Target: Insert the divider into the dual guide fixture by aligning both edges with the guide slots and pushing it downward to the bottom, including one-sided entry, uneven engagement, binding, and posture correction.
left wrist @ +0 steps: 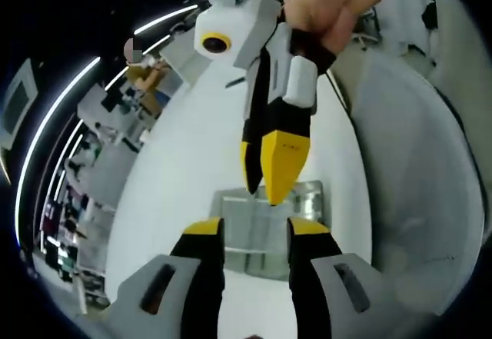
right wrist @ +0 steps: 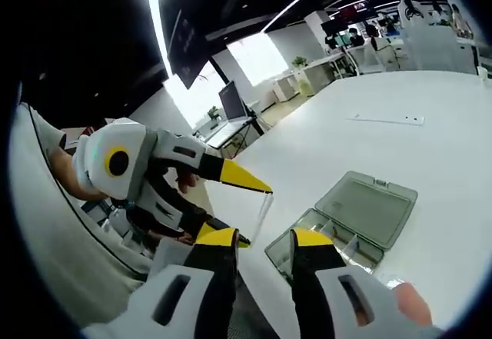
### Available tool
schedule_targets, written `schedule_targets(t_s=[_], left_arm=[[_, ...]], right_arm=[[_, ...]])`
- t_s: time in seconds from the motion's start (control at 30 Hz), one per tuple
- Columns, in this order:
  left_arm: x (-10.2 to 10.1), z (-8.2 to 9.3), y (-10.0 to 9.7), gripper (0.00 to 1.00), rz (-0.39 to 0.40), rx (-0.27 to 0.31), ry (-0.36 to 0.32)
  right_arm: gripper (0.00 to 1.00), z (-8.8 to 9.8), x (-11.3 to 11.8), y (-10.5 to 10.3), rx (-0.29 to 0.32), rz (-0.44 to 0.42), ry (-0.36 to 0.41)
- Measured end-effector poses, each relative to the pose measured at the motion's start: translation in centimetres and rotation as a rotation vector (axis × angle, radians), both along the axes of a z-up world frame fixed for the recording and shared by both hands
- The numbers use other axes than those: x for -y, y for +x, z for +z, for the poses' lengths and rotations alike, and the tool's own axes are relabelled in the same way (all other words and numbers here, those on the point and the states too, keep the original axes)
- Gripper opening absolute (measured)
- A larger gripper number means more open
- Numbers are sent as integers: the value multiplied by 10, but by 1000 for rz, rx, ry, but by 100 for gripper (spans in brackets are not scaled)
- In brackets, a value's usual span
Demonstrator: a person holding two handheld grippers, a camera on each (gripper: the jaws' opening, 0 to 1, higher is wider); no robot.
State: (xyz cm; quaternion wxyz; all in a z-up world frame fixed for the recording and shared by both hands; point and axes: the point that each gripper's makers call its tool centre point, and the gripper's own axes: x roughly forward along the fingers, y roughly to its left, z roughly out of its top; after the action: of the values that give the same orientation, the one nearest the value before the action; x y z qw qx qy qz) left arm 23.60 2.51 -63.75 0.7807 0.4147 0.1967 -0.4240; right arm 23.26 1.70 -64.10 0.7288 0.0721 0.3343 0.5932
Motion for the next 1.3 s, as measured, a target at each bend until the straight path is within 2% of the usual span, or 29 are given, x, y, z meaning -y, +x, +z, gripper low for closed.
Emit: schedule_targets(t_s=[0.67, 0.97, 1.3], left_arm=[[6, 5, -1, 29, -6, 39, 5], [6, 6, 1, 29, -1, 53, 13], [6, 4, 2, 29, -2, 59, 18]], right_arm=[[10, -8, -2, -5, -55, 11, -25], [0, -6, -5, -8, -100, 18, -8], [0, -6, -5, -8, -119, 11, 0]])
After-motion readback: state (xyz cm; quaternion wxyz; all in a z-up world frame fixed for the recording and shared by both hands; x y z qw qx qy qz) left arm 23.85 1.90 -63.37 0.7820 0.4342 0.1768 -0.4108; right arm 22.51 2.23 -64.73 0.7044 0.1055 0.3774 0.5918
